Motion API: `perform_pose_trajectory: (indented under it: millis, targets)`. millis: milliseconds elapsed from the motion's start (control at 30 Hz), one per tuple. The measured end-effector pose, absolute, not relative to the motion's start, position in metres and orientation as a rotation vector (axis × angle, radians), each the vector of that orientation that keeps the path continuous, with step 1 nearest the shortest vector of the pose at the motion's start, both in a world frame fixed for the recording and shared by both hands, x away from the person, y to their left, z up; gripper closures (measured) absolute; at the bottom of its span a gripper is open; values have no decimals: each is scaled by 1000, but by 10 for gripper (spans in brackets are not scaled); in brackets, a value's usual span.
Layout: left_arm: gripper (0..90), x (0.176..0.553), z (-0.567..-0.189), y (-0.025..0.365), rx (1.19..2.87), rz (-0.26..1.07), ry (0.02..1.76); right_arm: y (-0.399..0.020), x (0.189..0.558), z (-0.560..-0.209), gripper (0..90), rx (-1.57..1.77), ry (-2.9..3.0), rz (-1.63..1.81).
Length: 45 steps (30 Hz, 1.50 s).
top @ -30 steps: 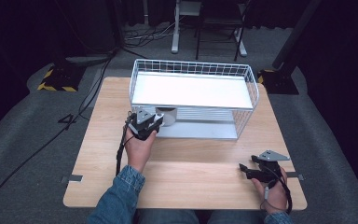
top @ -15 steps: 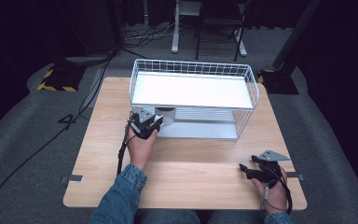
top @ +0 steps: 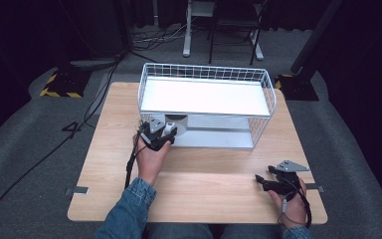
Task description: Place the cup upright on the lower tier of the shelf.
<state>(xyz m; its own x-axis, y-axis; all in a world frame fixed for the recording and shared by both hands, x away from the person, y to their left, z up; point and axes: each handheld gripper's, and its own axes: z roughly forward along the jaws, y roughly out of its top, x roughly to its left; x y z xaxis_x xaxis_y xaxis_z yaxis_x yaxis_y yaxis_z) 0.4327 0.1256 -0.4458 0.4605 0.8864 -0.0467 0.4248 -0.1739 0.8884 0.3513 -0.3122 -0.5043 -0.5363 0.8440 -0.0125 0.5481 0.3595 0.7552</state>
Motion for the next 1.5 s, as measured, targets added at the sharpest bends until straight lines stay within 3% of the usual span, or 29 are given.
perform_pose_trajectory:
  millis: [100,900,1500]
  targets:
    - [416,429,-441,126,1776,643,1105,-312,351,-504,316,1215,2227,1007]
    - [354,359,-403,155,1764,563,961,-311,352,-504,316,1212,2232,1009]
    - [316,316,-406,186,1824,537,913,-310,353,-504,316,1213,2233,1010]
